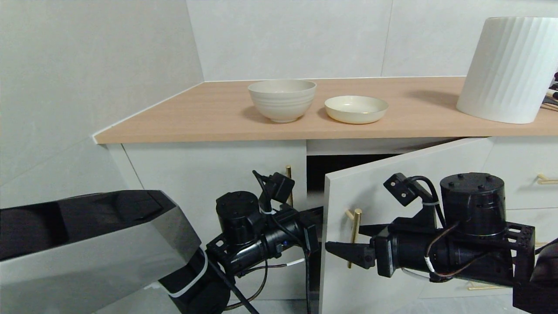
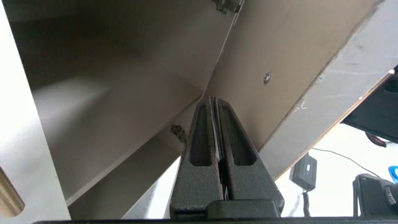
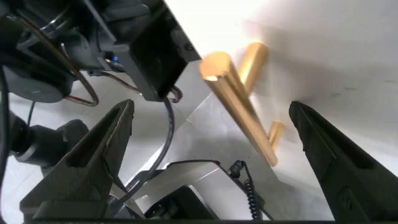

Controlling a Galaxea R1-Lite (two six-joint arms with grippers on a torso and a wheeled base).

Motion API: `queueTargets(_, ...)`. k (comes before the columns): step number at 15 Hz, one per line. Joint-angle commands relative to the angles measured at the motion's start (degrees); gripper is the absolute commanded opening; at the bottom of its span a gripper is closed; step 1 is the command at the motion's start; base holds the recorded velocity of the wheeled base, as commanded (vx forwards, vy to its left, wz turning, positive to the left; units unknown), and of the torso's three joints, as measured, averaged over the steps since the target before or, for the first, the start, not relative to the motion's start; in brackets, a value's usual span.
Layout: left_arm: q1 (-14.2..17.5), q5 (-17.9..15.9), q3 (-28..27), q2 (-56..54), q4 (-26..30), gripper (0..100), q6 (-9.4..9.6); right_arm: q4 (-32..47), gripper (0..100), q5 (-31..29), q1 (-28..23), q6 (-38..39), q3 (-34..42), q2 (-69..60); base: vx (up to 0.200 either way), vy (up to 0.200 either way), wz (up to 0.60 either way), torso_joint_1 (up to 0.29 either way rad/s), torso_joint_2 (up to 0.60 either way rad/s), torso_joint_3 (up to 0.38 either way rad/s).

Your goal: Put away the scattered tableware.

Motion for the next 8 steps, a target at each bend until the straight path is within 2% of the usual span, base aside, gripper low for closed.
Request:
queueTargets(1, -0.16, -0.19, -0.13, -0.17, 0.01, 0, -0.03, 0.04, 100, -0.27, -0.25, -0.05, 0.26, -0.17, 0.0, 0.0, 0.0, 0.0, 0.0, 0.0)
queueTargets(3, -0.34, -0.1, -0.66, -0.43, 0.45, 0, -0.12, 0.57, 100, -0.36, -4.82, -7.08, 4.22, -3.16, 0.0, 0.0, 0.0, 0.0, 0.0, 0.0)
queueTargets(5, -0.43, -0.1, -1.19, -1.84, 3.17, 0, -0.03, 3.56, 100, -2.47, -5.08, -8.4, 6.94, -7.73, 0.0, 0.0, 0.0, 0.0, 0.0, 0.0)
queueTargets(8, -1.22, -0.19, -3.12, -3.86, 8.88, 0, -0.03, 13.93, 100, -2.91, -4.99, -8.4, 7.21, -15.64, 0.0, 0.0, 0.0, 0.0, 0.0, 0.0)
